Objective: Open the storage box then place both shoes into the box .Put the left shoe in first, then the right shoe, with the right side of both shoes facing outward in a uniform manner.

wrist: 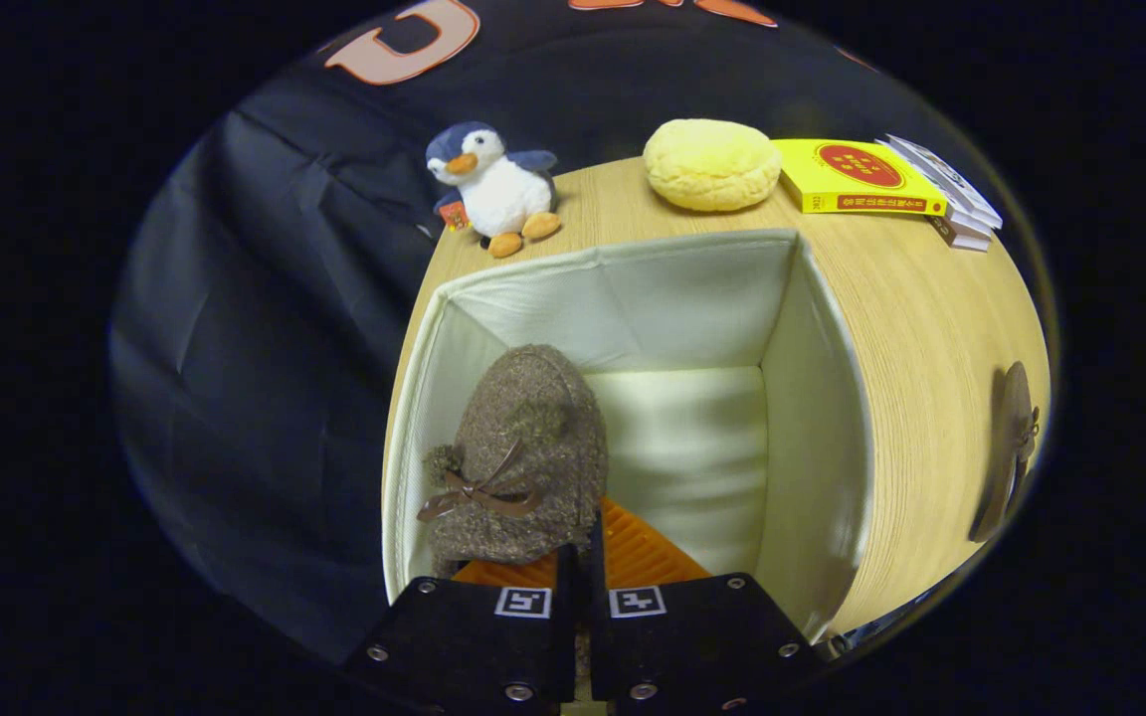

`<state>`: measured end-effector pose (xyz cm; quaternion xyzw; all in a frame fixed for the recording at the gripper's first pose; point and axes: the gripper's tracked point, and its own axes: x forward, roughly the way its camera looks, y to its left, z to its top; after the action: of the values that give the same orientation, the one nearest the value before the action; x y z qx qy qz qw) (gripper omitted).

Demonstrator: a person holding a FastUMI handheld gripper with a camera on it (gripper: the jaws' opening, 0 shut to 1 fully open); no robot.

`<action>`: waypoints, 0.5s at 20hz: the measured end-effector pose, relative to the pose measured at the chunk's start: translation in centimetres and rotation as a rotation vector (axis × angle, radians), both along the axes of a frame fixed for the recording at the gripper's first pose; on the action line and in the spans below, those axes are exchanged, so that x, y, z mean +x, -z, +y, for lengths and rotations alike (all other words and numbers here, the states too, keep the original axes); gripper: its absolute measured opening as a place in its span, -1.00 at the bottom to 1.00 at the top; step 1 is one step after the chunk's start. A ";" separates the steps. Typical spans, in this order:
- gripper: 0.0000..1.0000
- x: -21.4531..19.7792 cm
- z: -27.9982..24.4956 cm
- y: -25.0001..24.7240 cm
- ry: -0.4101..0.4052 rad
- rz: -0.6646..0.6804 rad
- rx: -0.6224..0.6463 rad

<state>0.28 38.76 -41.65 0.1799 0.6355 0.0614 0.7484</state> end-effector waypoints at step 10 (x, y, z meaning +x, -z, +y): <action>0.20 0.1 -1.2 -7.2 -0.126 -0.183 0.214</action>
<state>0.39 37.52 -34.42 0.2120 0.5643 0.1919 0.7744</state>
